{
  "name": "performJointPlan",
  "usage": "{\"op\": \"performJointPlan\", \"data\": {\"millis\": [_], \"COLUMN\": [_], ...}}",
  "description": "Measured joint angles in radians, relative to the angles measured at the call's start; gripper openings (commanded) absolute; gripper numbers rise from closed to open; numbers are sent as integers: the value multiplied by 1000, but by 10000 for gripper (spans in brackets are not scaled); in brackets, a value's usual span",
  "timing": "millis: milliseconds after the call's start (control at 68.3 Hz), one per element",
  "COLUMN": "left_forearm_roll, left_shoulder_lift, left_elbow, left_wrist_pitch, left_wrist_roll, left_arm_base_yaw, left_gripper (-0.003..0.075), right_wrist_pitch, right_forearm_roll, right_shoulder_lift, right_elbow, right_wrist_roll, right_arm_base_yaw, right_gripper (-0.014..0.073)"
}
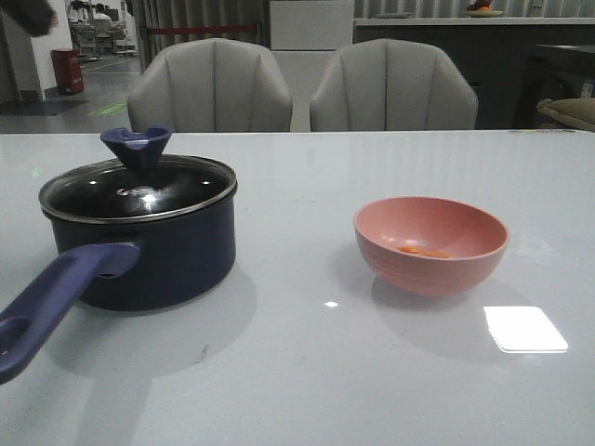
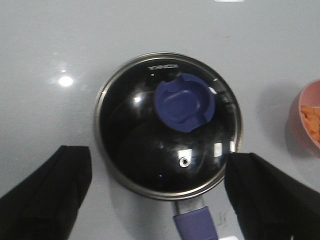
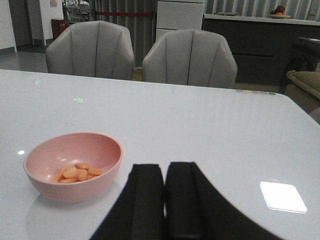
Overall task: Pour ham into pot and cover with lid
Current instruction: 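Lower the left gripper onto the blue lid knob and grasp it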
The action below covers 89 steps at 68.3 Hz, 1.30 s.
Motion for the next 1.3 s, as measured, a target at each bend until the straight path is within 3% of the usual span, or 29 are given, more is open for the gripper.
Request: {"op": "performJointPlan", "data": {"millis": [190,410,542,1172,1303], "left_forearm_roll": [16,241,282,298,296], "left_shoulder_lift": [193,357,411,554,575], "left_elbow": [-156,-318,-360,-442,-477], "left_wrist_pitch": [48,172,208,239,269], "left_wrist_roll": [-23,-243,-315,-360,-360], "left_arm_base_yaw": [-101,-167,-172,-172,-172], "left_gripper": [606,606,606,603,534], "right_wrist_pitch": [0,0,0,0,0], "right_forearm_roll": [0,0,0,0,0], "right_shoulder_lift": [0,0,0,0,0], "right_elbow": [0,0,0,0,0], "right_wrist_roll": [0,0,0,0,0], "right_arm_base_yaw": [0,0,0,0,0], "right_gripper": [162,162,162,162,162]}}
